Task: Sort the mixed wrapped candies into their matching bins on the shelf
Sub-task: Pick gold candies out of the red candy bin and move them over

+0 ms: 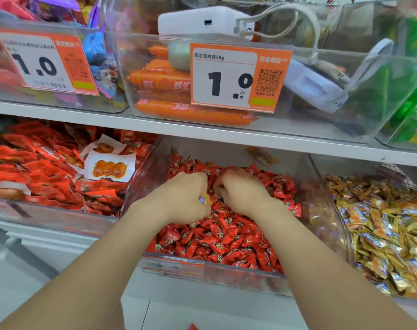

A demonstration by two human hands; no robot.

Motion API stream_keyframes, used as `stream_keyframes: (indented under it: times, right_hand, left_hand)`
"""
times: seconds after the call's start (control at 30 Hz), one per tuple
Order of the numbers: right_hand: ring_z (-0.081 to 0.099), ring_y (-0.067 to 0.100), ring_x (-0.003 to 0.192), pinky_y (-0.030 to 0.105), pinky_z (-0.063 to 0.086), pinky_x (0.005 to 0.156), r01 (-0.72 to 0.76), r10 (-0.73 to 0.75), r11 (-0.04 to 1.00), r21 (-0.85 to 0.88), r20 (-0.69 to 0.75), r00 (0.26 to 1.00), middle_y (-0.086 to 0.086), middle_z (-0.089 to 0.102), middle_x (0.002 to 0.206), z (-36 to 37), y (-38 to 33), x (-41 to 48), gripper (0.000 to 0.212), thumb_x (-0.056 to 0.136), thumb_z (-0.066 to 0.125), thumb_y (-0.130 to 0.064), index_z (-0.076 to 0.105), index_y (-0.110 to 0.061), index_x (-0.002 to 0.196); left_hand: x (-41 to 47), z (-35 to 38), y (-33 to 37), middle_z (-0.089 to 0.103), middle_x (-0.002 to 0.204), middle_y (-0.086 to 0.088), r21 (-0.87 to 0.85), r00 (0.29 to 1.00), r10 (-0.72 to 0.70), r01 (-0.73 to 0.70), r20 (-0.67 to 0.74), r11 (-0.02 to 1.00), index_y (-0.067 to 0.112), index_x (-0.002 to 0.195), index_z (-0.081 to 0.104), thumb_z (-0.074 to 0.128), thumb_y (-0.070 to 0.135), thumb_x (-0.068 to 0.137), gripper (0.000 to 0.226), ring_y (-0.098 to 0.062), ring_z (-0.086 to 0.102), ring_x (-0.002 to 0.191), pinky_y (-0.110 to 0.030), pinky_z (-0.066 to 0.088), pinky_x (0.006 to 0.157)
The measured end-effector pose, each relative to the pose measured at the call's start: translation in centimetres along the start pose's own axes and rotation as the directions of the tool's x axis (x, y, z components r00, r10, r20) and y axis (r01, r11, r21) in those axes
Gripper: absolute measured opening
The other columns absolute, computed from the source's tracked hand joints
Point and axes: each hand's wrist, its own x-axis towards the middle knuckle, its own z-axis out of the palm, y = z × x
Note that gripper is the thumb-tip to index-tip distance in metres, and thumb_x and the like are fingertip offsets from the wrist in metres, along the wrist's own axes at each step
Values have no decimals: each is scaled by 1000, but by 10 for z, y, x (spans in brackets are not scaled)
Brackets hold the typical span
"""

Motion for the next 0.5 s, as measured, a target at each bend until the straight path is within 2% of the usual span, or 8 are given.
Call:
stream_keyframes:
  times: [0.07, 0.13, 0.2, 0.27, 0.37, 0.5]
  right_hand:
    - [65, 33, 111, 38, 56, 87, 22, -20, 999, -37, 63, 998, 7, 67, 121, 4, -1, 2, 29, 100, 62, -21, 74, -35, 122]
    - [65, 33, 109, 37, 51, 83, 31, -23, 996, -89, 83, 996, 8, 64, 123, 9, 2, 2, 34, 100, 64, -19, 69, -33, 130]
    - [66, 33, 107, 36, 47, 76, 20, -7, 989, -147, 88, 996, 8, 62, 121, 12, 2, 2, 28, 98, 67, -19, 66, -22, 126]
    - [66, 33, 106, 38, 49, 76, 11, 5, 988, -153, 105, 994, 8, 60, 119, 14, 3, 2, 21, 98, 69, -24, 63, -18, 117]
    - [64, 32, 101, 40, 54, 80, -2, 7, 998, -61, 93, 996, 8, 61, 115, 8, 8, 2, 22, 98, 67, -35, 60, -17, 110]
    - [64, 34, 83, 37, 48, 66, -38, 42, 982, 182, -19, 999, 12, 66, 95, -5, 16, 1, 18, 98, 53, -19, 50, -14, 115]
  left_hand:
    - [7, 0, 1, 58, 90, -5, -6, 992, -47, 46, -120, 999, 21, 91, 44, 57, 28, 92, 15, -29, 58, 77, -38, 47, 63]
    - [17, 3, 4, 58, 98, -6, 38, 982, -80, 88, -172, 995, 20, 106, 48, 50, 26, 97, 12, -35, 59, 89, -43, 52, 77]
    - [25, 9, 4, 62, 111, -9, 120, 980, -110, 131, -163, 984, 21, 116, 55, 48, 24, 98, 20, -37, 62, 100, -41, 52, 83]
    - [33, 18, 1, 64, 118, -10, 199, 978, -145, 173, -149, 965, 20, 119, 61, 53, 24, 98, 23, -37, 65, 107, -39, 49, 81]
    - [42, 29, -5, 67, 116, -7, 255, 971, -160, 203, -180, 945, 20, 118, 64, 63, 24, 97, 22, -35, 67, 106, -38, 44, 75]
    - [45, 30, -9, 67, 119, -6, 224, 970, -182, 216, -163, 950, 21, 119, 65, 77, 37, 89, 36, -34, 68, 110, -40, 52, 81]
